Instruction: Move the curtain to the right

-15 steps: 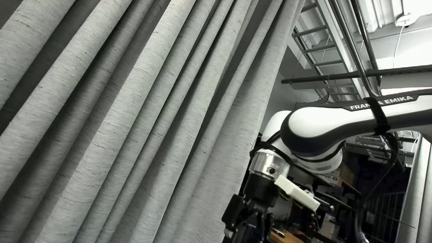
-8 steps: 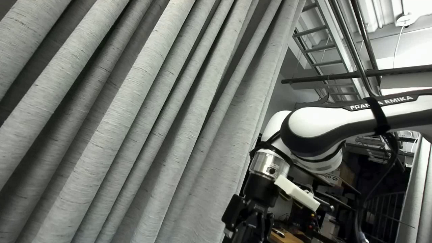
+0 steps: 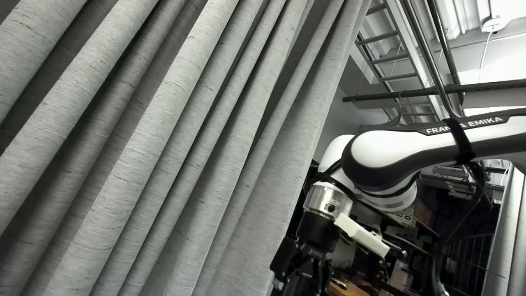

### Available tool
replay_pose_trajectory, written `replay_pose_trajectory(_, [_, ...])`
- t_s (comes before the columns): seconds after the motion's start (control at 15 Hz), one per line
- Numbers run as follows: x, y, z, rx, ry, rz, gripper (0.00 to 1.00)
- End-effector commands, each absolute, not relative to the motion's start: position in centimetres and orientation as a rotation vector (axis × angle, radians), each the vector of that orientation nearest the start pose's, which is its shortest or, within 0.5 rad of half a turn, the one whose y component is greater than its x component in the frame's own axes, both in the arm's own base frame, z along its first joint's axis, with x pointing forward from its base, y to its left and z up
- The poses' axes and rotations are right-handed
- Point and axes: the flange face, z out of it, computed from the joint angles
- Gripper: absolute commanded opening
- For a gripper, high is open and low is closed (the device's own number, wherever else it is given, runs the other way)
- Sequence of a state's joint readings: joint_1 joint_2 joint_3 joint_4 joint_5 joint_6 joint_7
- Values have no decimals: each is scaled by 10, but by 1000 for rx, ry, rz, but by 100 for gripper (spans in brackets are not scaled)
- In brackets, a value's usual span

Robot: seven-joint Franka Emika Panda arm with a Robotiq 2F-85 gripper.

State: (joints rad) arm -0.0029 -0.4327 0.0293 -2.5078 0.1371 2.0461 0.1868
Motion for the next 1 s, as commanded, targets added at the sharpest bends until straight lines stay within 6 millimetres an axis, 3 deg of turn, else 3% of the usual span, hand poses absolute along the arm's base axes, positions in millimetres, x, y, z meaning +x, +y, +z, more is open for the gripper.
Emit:
replay_pose_trajectory(0.0, [403,18,432,-3016,345,62,100])
replay_pose_trajectory(0.53, [407,17,434,-3035,366,-36,100])
replay_pose_trajectory(0.6, [458,39,466,-3031,371,-81,100])
replay_pose_trajectory(0.67, [464,41,473,-3032,378,-137,100])
replay_pose_trajectory(0.93, [522,65,528,-3061,393,-343,100])
